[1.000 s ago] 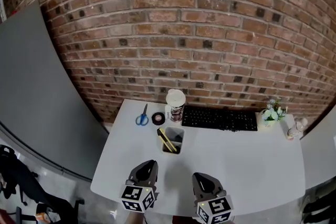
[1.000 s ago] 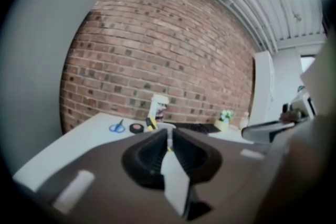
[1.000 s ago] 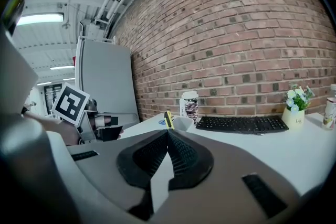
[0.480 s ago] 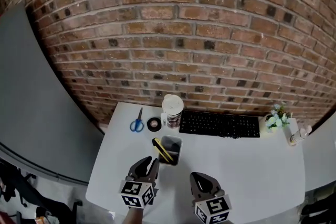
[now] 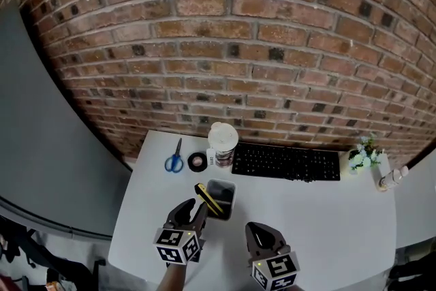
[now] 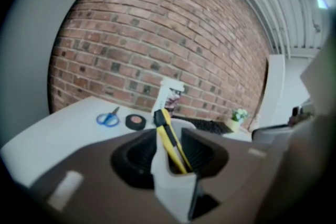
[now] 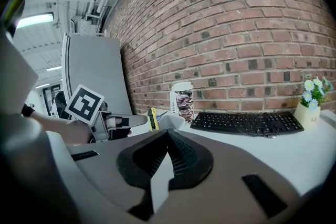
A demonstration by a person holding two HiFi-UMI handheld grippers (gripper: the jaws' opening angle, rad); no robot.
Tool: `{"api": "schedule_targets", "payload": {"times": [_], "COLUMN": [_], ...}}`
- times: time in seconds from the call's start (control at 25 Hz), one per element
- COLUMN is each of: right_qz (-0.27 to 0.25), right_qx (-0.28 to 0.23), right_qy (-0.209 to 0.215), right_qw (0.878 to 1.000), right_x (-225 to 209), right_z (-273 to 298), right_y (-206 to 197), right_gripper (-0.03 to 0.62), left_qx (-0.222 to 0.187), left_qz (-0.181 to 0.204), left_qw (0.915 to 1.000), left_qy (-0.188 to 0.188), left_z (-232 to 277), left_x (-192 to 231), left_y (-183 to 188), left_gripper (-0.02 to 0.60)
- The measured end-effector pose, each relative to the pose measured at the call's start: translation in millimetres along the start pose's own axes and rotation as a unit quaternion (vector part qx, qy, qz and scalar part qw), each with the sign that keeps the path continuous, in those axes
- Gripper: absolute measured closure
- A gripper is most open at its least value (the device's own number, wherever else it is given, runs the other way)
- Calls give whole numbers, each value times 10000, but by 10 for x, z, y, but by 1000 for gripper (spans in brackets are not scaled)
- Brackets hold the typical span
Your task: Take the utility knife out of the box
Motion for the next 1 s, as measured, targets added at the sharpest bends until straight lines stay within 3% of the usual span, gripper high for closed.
{"api": "schedule_targets", "payload": {"times": [0.4,1.0], "right_qz": [142,139], "right_qx": [189,332], "right_qy": [22,-41], "right_qw": [9997,9993], "right_x": [-51,-154], "right_z": [121,140], "right_y": [-19,-154], "right_gripper": [586,586], "left_qx": [258,284], "left_qz": [-96,-85], "left_qw": [9996,9995], "left_qy": [-100,-113], "left_z": [251,393], "left_x": [58,50], "left_y": [-22,-3], "left_gripper": [420,426]}}
Point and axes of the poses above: the fingertips, and each gripper's own axes: z forward along the fingers, x to its left, y out of its top, the point moved 4 cm from there along -z, backward along the fingers, and after that the axes turned 11 degrees about -z, right-handed, at the moved point
